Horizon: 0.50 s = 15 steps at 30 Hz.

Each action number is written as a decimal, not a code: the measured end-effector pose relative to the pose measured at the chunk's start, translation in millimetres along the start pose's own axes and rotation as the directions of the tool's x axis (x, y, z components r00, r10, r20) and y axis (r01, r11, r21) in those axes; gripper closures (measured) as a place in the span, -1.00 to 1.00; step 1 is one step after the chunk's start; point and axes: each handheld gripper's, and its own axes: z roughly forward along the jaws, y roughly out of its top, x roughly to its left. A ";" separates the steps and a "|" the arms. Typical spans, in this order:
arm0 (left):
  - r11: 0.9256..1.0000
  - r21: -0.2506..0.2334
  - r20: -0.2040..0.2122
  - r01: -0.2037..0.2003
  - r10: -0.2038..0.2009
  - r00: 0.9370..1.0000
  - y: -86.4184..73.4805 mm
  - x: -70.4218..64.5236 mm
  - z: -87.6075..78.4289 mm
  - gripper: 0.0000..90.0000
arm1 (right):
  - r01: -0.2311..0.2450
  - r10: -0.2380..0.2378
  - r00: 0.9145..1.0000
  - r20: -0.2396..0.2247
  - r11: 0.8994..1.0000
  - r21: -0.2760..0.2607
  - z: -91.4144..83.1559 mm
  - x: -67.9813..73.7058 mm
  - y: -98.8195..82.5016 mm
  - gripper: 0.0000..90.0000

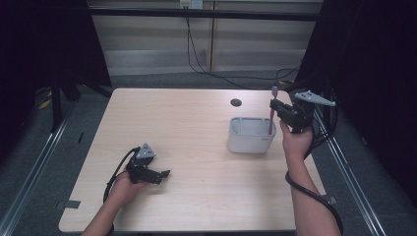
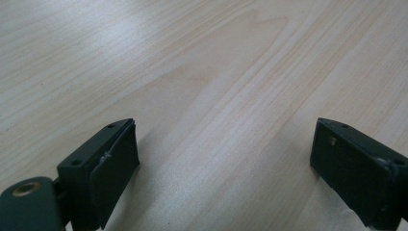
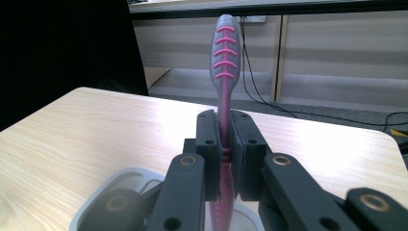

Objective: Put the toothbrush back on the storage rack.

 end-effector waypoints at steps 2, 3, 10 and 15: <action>1.000 0.000 0.000 0.000 0.000 1.000 0.0 0.0 0.0 -0.80 | -0.001 0.001 1.000 -0.001 1.000 -0.001 -0.5 -0.3 -0.3 0.85; 1.000 0.000 0.000 0.000 0.000 1.000 0.0 0.0 0.0 -0.80 | 0.000 0.000 1.000 -0.002 1.000 -0.001 -0.5 -0.3 -0.6 0.85; 1.000 0.000 0.000 0.000 0.000 1.000 -0.1 -0.1 0.0 -0.80 | 0.002 -0.002 1.000 -0.003 1.000 0.006 0.4 1.0 -5.6 0.85; 1.000 0.001 0.000 0.000 0.000 1.000 -0.1 0.0 -0.1 -0.80 | 0.001 -0.001 1.000 0.001 1.000 0.006 -0.1 0.9 -8.4 0.85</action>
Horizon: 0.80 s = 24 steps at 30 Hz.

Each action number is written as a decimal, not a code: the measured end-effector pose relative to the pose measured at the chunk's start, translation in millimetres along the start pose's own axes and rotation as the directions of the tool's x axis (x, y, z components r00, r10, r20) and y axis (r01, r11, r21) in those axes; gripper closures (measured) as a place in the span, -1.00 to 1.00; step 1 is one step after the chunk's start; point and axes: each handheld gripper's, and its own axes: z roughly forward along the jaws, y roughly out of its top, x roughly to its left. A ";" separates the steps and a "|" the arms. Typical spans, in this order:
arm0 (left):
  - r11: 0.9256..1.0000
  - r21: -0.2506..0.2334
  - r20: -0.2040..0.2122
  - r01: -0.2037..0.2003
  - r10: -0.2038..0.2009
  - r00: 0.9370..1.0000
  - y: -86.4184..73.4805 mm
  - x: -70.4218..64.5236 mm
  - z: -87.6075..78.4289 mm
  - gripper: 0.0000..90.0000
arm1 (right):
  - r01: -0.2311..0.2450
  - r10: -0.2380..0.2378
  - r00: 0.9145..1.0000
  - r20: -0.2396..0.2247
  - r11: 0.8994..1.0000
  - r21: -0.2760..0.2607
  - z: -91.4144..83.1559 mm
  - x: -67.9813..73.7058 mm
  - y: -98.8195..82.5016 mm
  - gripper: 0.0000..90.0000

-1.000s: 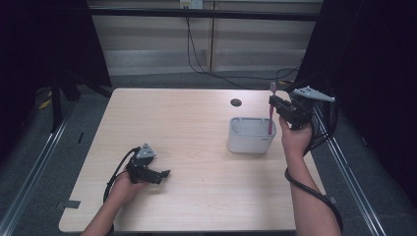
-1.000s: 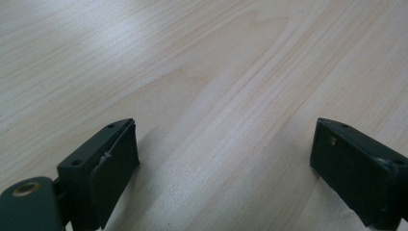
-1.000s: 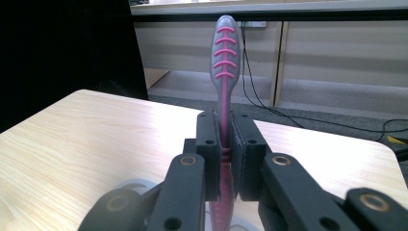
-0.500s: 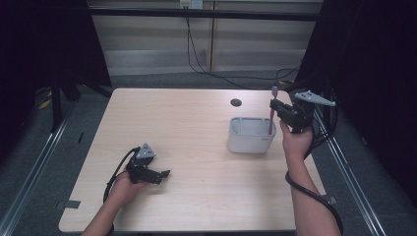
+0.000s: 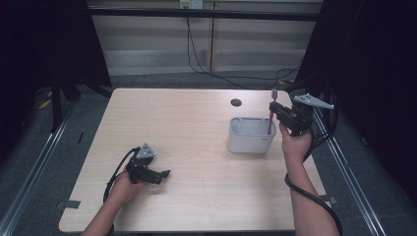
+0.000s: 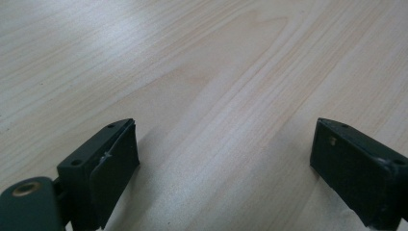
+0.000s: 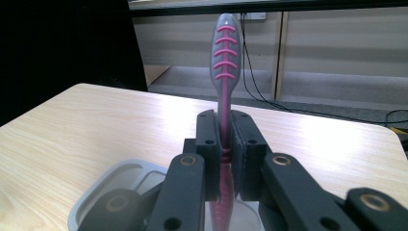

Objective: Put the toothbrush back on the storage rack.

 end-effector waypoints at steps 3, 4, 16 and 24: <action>1.000 -0.002 -0.003 0.001 -0.001 1.000 -0.1 -0.2 0.2 -0.80 | -0.002 0.002 1.000 0.001 1.000 0.004 -0.1 -0.5 -1.8 0.85; 1.000 0.000 0.000 0.001 -0.001 1.000 0.0 -0.1 0.0 -0.80 | -0.003 0.003 1.000 0.001 1.000 0.007 -0.2 -0.8 -2.4 0.85; 1.000 -0.002 -0.002 0.001 -0.001 1.000 -0.1 -0.2 0.2 -0.80 | -0.002 0.002 1.000 0.003 1.000 0.014 -2.0 -2.4 -9.4 0.84; 1.000 0.000 0.000 0.000 0.000 1.000 0.0 -0.1 0.0 -0.80 | -0.001 0.001 1.000 0.001 1.000 0.019 -3.5 -2.4 -13.2 0.84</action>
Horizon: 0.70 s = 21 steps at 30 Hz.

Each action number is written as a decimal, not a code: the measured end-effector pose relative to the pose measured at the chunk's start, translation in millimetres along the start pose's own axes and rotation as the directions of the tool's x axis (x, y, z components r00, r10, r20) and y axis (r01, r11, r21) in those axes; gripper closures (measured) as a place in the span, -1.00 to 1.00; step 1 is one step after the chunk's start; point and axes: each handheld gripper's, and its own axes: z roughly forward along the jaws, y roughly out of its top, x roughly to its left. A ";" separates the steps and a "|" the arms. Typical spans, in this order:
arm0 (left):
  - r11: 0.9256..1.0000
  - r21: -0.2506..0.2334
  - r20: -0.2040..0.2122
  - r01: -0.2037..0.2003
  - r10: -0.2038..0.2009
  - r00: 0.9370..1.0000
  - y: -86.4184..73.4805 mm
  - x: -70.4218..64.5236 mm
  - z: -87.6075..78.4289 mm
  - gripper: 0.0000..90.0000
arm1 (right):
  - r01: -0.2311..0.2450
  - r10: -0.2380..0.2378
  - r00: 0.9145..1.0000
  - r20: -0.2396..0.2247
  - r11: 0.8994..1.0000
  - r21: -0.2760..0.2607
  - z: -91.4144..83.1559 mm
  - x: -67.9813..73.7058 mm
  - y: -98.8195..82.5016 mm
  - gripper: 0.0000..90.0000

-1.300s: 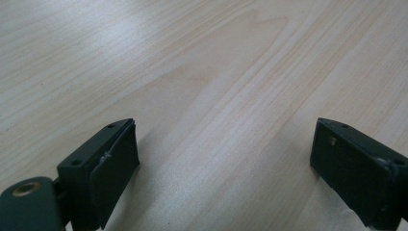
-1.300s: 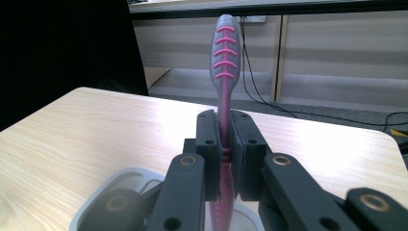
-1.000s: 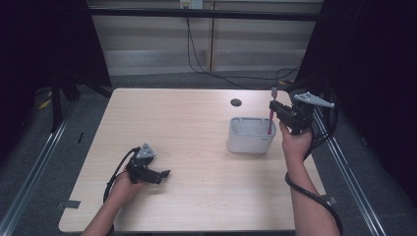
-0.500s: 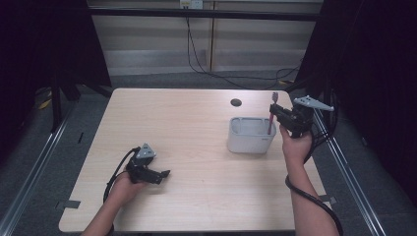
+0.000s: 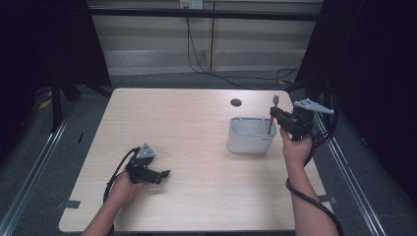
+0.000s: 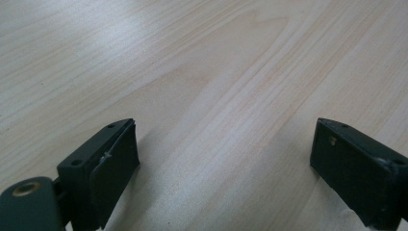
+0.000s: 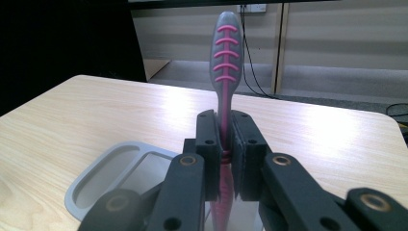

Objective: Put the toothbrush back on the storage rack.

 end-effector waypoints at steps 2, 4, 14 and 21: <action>1.000 0.000 -0.001 0.000 0.000 1.000 0.0 0.0 0.0 -0.80 | -0.003 0.003 1.000 -0.004 1.000 0.000 0.0 -0.3 -2.1 0.84; 1.000 -0.001 -0.001 0.000 0.000 1.000 0.0 0.0 0.1 -0.80 | -0.006 0.006 1.000 -0.002 1.000 0.000 0.0 -0.4 -2.9 0.84; 1.000 0.000 0.000 0.000 0.000 1.000 0.0 0.0 0.0 -0.80 | -0.011 0.011 1.000 -0.009 1.000 0.004 2.4 -0.2 -11.3 0.84; 1.000 0.000 0.000 -0.001 0.001 1.000 0.0 0.0 0.0 -0.80 | -0.021 0.021 1.000 -0.011 1.000 0.009 2.6 -0.7 -14.7 0.84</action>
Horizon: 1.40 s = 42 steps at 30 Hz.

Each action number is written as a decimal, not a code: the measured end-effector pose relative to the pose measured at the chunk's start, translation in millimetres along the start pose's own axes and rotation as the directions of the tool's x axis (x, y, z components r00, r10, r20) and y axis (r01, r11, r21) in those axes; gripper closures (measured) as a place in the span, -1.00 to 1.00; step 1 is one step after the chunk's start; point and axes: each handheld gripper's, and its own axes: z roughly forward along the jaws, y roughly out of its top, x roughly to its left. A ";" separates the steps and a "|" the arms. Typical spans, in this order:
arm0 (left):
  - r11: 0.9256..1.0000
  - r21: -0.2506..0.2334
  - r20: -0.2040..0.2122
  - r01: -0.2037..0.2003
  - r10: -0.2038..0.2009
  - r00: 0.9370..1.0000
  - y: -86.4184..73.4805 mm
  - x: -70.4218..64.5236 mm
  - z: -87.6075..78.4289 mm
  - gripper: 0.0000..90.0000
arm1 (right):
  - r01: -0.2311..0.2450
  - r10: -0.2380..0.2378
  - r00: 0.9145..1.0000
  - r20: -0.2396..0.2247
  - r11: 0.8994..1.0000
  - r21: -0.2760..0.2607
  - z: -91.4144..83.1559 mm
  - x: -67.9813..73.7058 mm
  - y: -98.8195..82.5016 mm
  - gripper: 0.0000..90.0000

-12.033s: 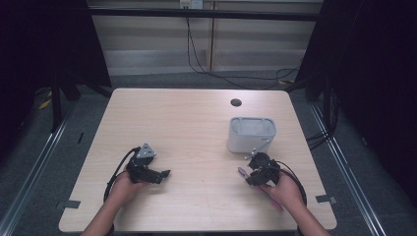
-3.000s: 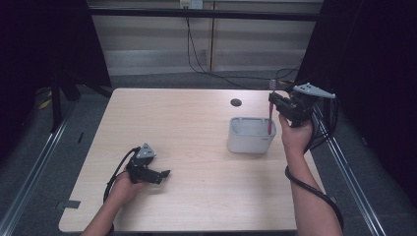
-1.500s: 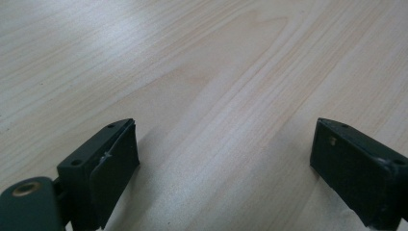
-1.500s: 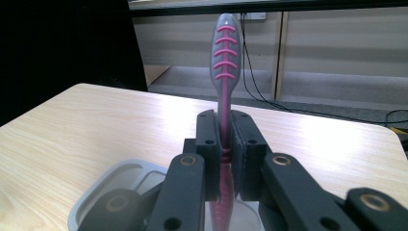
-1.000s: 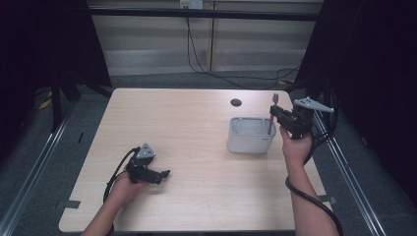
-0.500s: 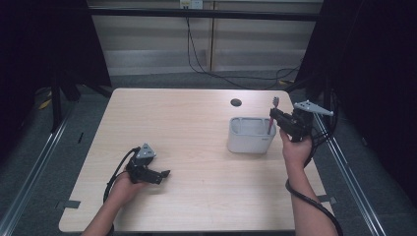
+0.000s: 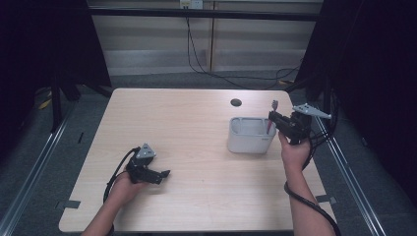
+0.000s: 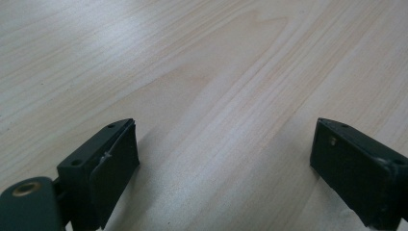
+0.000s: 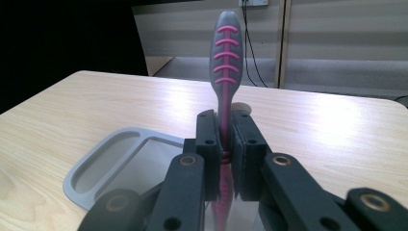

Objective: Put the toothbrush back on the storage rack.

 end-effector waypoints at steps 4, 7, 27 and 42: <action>1.000 0.000 0.000 0.000 0.000 1.000 0.0 0.0 0.0 -0.80 | 0.001 -0.001 1.000 -0.001 1.000 0.003 0.4 -0.2 -1.4 0.84; 1.000 0.000 0.000 0.000 0.000 1.000 0.0 0.0 0.0 -0.80 | 0.000 0.000 1.000 0.000 1.000 0.006 0.9 0.1 -2.8 0.84; 1.000 -0.003 -0.004 0.001 -0.001 1.000 -0.2 -0.3 0.2 -0.80 | 0.002 -0.002 1.000 0.001 1.000 0.006 -1.6 -0.1 -12.4 0.84; 1.000 -0.001 -0.005 0.001 -0.001 1.000 -0.3 -0.4 0.0 -0.80 | 0.016 -0.016 1.000 -0.002 1.000 0.008 -6.5 0.6 -21.0 0.84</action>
